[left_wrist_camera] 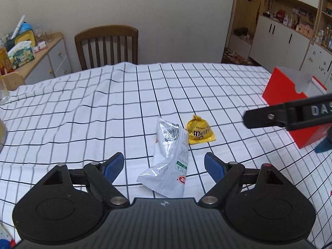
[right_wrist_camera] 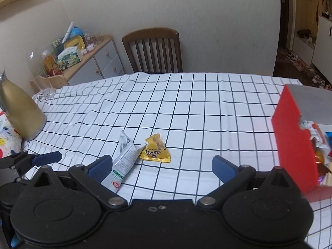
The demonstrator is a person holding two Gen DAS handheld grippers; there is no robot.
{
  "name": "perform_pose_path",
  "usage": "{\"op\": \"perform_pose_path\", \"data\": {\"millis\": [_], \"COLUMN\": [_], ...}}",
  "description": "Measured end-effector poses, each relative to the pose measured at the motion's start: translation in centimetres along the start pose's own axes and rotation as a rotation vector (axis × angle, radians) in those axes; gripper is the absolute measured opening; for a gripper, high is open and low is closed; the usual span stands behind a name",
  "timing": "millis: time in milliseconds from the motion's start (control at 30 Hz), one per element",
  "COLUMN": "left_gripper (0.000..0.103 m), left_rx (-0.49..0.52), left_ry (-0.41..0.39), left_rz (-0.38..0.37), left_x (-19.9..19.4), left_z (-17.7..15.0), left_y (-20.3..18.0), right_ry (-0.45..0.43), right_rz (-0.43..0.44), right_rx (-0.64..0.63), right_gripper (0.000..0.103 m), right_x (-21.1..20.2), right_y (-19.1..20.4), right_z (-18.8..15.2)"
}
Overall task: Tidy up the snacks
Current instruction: 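Grasp the white biscuit packet with the left gripper while the right grasps the yellow M&M's bag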
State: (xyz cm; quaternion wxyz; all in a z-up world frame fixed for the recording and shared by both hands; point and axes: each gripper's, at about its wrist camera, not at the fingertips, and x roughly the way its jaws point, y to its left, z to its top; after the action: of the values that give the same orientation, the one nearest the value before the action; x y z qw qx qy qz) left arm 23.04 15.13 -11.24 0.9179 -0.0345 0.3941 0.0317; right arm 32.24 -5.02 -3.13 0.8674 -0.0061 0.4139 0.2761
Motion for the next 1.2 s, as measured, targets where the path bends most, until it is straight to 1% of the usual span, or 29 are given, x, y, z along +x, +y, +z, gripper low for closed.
{"op": "perform_pose_path", "data": {"millis": [133,300,400,600,767,867,1100,1133,1167,1200], "left_gripper": [0.085,0.085,0.085,0.085,0.085,0.084,0.084,0.083,0.079,0.077], "left_rx": [0.006,-0.020,-0.037,-0.043,-0.069,-0.073,-0.088,-0.091,-0.094,-0.094], "left_ry": [0.025,0.064,0.090,0.108,0.128,0.133,0.146,0.148,0.150,0.148], "left_rz": [-0.008,-0.028,-0.027,-0.018,-0.025,-0.016,-0.019,-0.017,-0.016,-0.009], "left_x": [1.7,3.7,4.8,6.1,7.1,7.5,8.3,8.3,8.4,8.5], "left_z": [-0.1,0.1,0.3,0.5,0.3,0.2,0.0,0.0,0.0,0.1], "left_y": [0.1,0.3,0.3,0.1,0.3,0.4,0.7,0.7,0.8,0.8], "right_ry": [0.040,0.090,0.108,0.141,0.162,0.176,0.172,0.172,0.173,0.176], "right_rz": [0.001,-0.008,-0.016,-0.012,-0.012,-0.007,0.001,0.008,0.015,0.019], "right_rx": [-0.004,0.020,0.031,0.054,0.067,0.071,0.100,0.111,0.123,0.134], "right_gripper": [0.100,0.094,0.092,0.084,0.080,0.077,0.072,0.070,0.069,0.065], "right_x": [2.4,5.3,6.6,8.8,10.3,11.0,11.7,11.7,11.8,11.9], "right_y": [0.3,0.2,0.1,0.2,0.4,0.5,0.2,0.0,-0.1,-0.2], "right_z": [0.5,0.9,1.1,1.3,1.6,1.6,1.8,1.8,1.9,1.9]}}
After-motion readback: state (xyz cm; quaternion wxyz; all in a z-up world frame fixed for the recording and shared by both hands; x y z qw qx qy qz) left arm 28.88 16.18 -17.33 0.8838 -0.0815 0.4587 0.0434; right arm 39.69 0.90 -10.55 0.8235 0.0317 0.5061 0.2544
